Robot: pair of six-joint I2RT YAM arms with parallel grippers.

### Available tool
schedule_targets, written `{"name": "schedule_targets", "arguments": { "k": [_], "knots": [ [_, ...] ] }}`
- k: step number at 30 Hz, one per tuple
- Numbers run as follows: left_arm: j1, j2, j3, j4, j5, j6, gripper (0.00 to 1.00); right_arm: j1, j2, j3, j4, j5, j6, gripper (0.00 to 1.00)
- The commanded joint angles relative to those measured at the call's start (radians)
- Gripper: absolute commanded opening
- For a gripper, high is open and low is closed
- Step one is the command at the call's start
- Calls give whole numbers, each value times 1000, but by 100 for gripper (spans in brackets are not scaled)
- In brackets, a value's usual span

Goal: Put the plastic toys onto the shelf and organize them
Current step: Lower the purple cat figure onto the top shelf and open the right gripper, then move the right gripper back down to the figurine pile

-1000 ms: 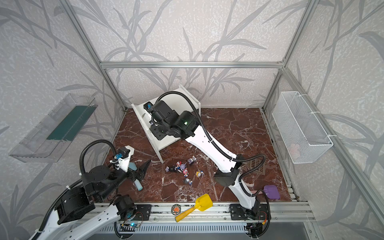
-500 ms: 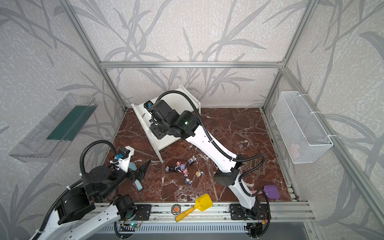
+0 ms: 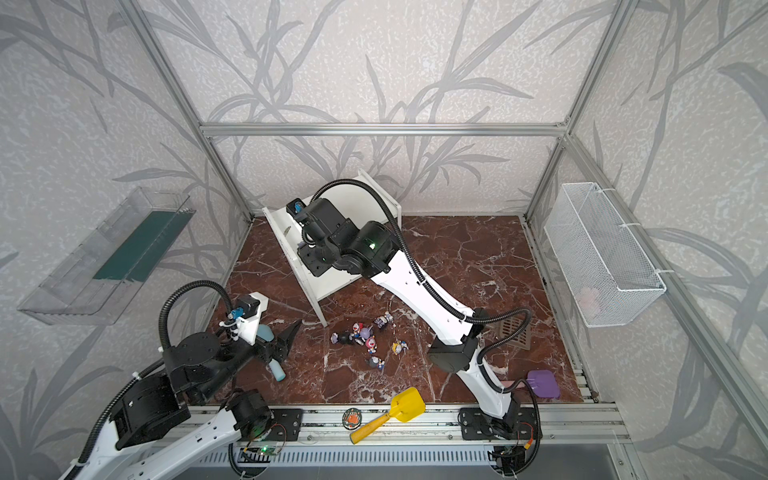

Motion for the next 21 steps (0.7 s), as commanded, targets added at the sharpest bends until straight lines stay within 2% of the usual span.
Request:
{"name": "schedule_targets", "arguments": {
  "k": [1, 7, 12, 16, 21],
  "knots": [
    [0, -11, -11, -4, -7, -10, 99, -3, -5, 27, 22, 5, -7, 45],
    [1, -6, -15, 6, 3, -9, 99, -4, -87, 13, 8, 36, -48, 66],
    [1, 26, -13, 14, 32, -7, 99, -4, -271, -181, 1, 87, -74, 77],
    [2, 38, -19, 28, 90, 3, 99, -4, -513, -555, 106, 133, -81, 82],
    [1, 59, -30, 50, 192, 20, 99, -14, -934, -1255, 479, 124, -77, 94]
  ]
}}
